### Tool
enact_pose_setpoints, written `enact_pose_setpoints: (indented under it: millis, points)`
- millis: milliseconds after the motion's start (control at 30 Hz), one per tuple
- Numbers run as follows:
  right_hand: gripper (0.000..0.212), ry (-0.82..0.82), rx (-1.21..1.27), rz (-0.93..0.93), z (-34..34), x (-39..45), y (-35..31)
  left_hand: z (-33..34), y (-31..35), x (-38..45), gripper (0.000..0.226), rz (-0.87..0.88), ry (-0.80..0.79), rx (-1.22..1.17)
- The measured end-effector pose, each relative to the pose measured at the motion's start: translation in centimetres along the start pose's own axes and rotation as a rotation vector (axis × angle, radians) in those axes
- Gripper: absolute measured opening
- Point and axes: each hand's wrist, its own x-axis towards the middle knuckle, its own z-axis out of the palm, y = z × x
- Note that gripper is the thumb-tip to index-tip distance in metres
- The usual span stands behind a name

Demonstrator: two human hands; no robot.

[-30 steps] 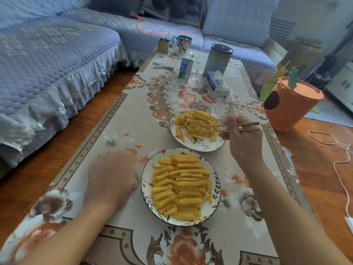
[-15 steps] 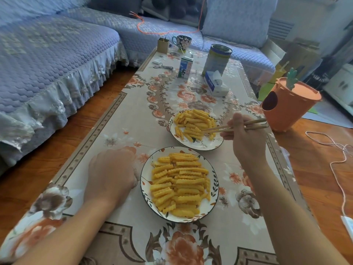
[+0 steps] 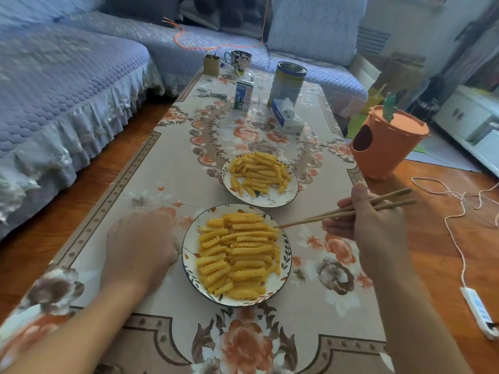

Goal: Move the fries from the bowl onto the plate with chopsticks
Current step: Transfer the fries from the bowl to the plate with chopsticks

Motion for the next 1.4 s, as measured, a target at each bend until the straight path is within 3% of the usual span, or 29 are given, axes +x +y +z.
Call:
enact_pose_setpoints:
  millis: [200, 433, 800, 1033, 1400]
  points:
    - [0.045, 0.106, 0.035, -0.066, -0.4, 2.8, -0.5, 0.2, 0.0, 0.0, 0.042, 0.013, 0.021, 0.011]
    - [0.035, 0.085, -0.041, -0.231, 4.8, 7.0, 0.9, 0.4, -0.1, 0.2, 0.038, 0.019, 0.039, 0.011]
    - [0.042, 0.137, -0.026, -0.207, 5.7, 7.4, 0.4, 0.5, -0.3, 0.4, 0.042, 0.005, 0.033, -0.009]
    - [0.048, -0.274, 0.062, -0.100, 2.8, 0.7, -2.3, 0.5, -0.1, 0.2, 0.045, -0.006, 0.009, -0.017]
    - [0.045, -0.380, 0.022, -0.181, 6.7, -3.3, -0.1, 0.4, -0.2, 0.2, 0.042, -0.001, 0.006, -0.011]
